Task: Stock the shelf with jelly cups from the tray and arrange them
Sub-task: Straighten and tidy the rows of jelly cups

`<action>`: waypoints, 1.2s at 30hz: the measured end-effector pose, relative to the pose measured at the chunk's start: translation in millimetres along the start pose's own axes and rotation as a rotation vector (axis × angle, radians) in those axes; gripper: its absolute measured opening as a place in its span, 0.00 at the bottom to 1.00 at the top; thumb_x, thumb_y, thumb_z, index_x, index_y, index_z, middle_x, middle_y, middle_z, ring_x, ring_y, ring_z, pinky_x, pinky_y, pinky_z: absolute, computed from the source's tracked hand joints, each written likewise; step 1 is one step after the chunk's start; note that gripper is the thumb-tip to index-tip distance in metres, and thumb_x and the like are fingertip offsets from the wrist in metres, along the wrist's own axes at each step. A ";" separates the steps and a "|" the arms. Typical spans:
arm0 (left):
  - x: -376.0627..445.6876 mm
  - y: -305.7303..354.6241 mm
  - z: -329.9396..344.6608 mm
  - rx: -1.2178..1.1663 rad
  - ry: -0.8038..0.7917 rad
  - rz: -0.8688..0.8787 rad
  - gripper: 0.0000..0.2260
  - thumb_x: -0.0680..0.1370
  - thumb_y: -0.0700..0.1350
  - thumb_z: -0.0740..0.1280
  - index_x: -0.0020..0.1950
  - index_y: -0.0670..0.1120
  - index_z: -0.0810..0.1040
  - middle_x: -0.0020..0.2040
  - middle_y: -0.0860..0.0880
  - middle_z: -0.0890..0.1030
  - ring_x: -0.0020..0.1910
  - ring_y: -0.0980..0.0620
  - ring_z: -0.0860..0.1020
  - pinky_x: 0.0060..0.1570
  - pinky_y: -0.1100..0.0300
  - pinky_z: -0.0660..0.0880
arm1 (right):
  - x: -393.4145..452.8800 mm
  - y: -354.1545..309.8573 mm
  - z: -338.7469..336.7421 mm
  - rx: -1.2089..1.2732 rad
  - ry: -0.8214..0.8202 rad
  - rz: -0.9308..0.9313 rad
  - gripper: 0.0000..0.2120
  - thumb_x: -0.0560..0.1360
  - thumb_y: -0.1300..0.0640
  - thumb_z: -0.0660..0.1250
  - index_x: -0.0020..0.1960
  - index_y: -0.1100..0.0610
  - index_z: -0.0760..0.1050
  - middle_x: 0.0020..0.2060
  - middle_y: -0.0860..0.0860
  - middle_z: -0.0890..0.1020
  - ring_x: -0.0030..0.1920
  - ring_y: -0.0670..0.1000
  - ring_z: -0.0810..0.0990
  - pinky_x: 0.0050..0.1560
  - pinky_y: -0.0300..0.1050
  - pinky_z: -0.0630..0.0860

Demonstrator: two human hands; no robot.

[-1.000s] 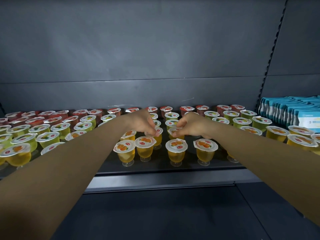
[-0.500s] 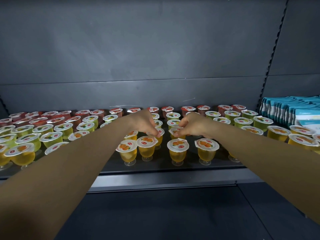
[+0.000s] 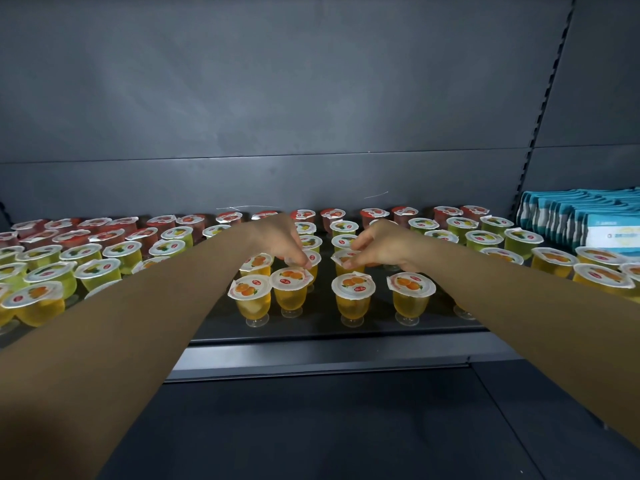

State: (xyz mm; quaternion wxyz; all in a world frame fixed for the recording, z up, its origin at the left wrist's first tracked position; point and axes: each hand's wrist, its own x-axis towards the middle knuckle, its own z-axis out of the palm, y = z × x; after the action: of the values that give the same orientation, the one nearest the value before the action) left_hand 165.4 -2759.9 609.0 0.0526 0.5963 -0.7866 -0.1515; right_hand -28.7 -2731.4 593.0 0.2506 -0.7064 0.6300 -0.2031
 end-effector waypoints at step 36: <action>-102.7 172.1 -17.5 0.242 0.013 0.106 0.26 0.78 0.57 0.63 0.68 0.40 0.71 0.66 0.45 0.73 0.60 0.47 0.72 0.48 0.59 0.72 | -150.6 38.8 -141.0 -0.732 0.024 -0.180 0.27 0.76 0.44 0.66 0.70 0.57 0.67 0.66 0.52 0.72 0.64 0.53 0.71 0.58 0.43 0.67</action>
State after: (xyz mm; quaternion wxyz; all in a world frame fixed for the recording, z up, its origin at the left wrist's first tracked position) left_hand 40.5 -2623.2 687.6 -0.0065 0.5567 -0.8293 -0.0487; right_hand -162.9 -2599.0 685.4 -0.0445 -0.7994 0.5991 0.0062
